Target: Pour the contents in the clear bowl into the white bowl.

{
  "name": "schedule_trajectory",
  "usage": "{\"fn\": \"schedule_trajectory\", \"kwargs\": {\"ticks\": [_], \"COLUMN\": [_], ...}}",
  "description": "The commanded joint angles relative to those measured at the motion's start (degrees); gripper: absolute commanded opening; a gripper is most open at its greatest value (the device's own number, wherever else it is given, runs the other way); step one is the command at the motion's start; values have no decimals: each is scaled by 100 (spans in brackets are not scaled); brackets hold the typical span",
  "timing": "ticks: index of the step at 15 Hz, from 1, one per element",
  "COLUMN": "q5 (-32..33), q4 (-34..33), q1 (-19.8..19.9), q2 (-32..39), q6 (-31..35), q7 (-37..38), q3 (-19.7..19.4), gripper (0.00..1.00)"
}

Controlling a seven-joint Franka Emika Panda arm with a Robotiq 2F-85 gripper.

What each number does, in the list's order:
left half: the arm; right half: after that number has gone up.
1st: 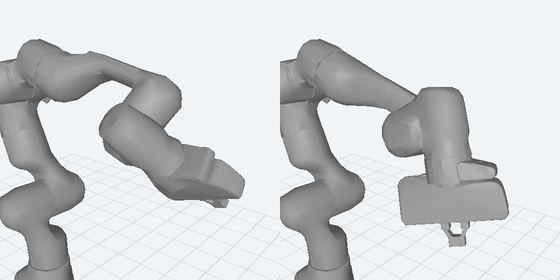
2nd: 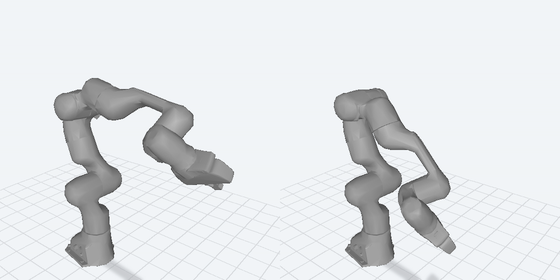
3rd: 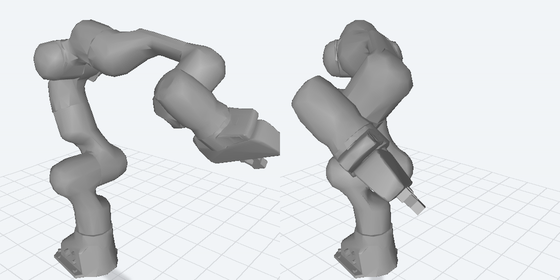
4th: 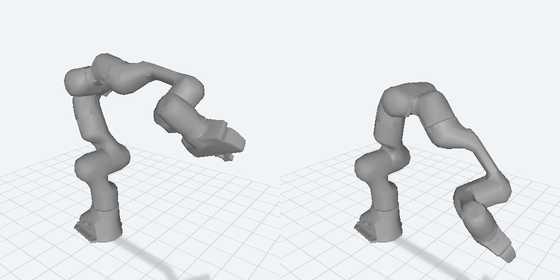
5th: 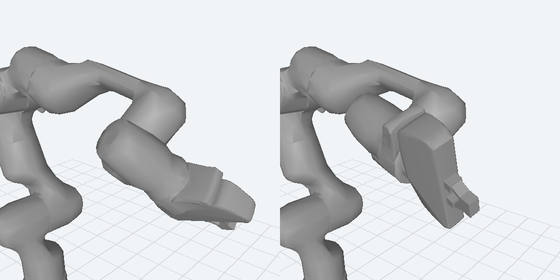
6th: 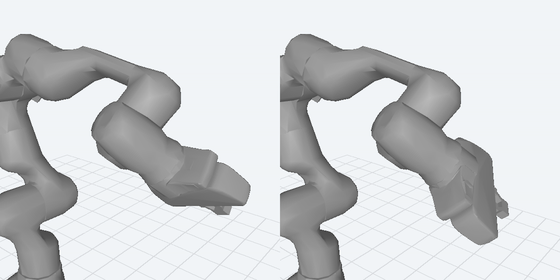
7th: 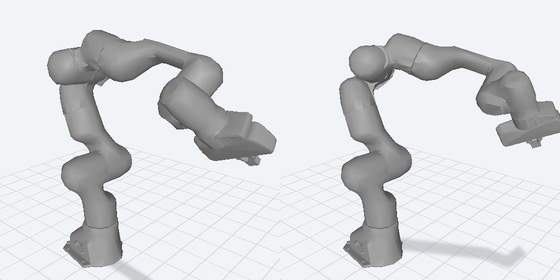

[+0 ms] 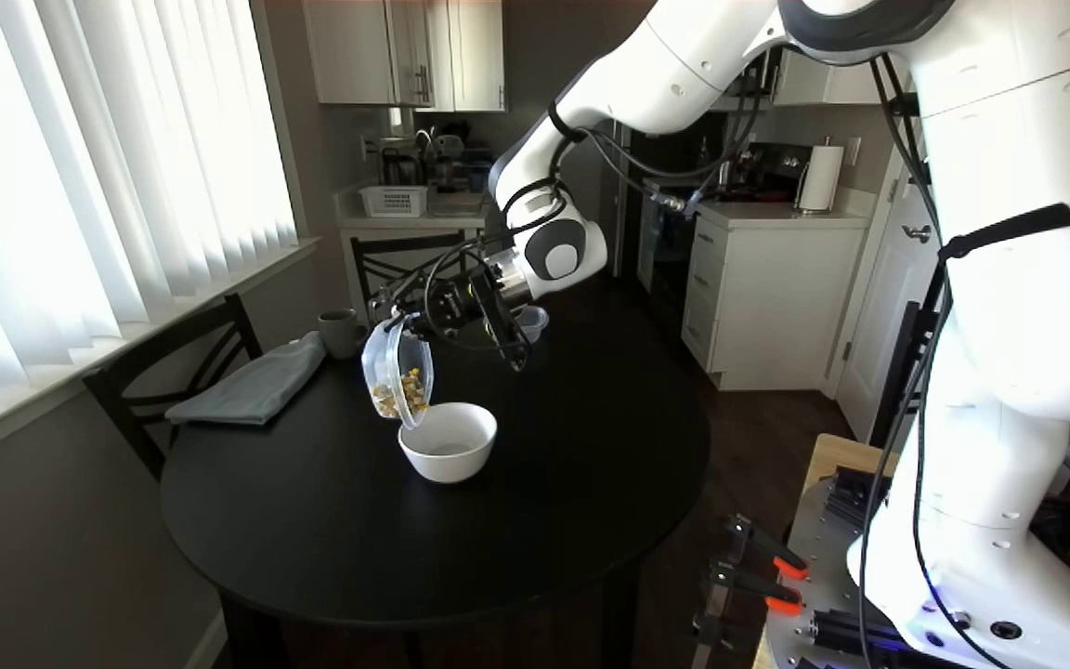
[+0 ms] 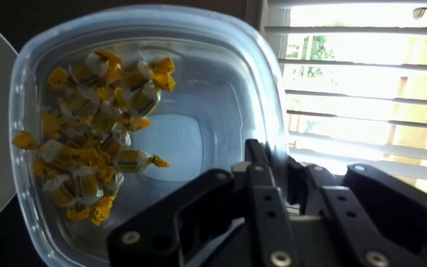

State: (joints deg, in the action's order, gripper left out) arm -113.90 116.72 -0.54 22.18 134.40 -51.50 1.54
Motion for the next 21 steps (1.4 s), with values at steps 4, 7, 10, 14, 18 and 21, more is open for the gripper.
{"fn": "schedule_trajectory", "kwargs": {"ticks": [4,7,10,14,18,21], "q5": [-733,-781,-794,-741,-708,-692], "q4": [445,578,710,723,667,624], "q1": [-103,-57,-17,-13,-17,-20], "q2": [-385,-474,-543,-542,-524,-510], "q6": [-444,-688,-940,-1037,-996,-955], "q7": [-639,-719,-807,-725,-678,-662], "q3": [-247,-317,-420,-528,-580,-607], "gripper": [3,3,3,3,3,3]}}
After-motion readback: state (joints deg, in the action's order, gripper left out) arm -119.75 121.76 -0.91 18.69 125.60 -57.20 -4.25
